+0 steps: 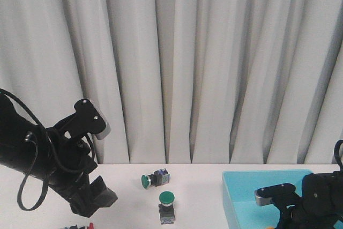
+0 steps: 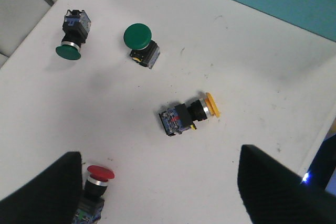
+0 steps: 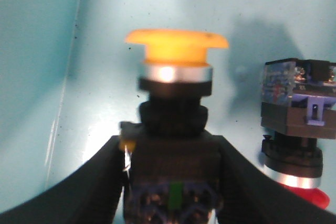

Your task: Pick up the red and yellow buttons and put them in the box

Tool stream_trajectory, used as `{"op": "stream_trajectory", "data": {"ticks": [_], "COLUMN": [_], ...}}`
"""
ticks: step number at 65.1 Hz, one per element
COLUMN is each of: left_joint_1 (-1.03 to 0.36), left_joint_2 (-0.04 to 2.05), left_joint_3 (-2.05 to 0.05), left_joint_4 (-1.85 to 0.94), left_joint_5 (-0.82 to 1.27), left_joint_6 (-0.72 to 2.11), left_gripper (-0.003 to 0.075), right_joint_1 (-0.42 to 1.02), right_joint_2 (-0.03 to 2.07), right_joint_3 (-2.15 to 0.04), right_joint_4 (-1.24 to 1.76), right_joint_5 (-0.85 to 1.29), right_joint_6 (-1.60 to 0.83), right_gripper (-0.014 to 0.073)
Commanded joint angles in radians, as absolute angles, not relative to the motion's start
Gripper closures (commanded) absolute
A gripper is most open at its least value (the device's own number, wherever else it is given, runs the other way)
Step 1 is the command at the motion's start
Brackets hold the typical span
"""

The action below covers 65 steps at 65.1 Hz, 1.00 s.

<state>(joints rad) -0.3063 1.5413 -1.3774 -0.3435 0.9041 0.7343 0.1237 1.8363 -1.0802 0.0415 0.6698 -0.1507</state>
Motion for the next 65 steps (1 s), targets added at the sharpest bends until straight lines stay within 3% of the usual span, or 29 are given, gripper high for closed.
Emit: {"op": "stream_trajectory", "data": {"ticks": [1,31,50,65], "left_joint_1": [-0.307,-0.307,-0.307,-0.307], "left_joint_2": [1.5,1.497,1.443,1.286], "left_joint_3": [-1.408,-1.408,-1.401,-1.147], "left_joint_4": [-0.368,-0.362,-0.168,-0.008], "left_joint_5": [0.858,0.866,0.864,0.642], "left_joint_6": [0.724,0.669,0.382,0.18], "left_gripper": [0.0141,0.0141,0.0141,0.0141], "right_joint_1": [0.118,0.118,0.118,0.118], "right_joint_2": [1.792,1.712,1.467,1.204], "right_joint_3": [-1.108,-1.108,-1.0,-0.865], "right_joint_4": [0.03,0.007,0.008,0.007], "right_joint_5": [0.627,0.651,0.624,0.567], "right_joint_6": [-0.152,-0.153,-0.146,-0.13], "right_gripper": [0.0221,0.0221,0.0226,0.0264]}}
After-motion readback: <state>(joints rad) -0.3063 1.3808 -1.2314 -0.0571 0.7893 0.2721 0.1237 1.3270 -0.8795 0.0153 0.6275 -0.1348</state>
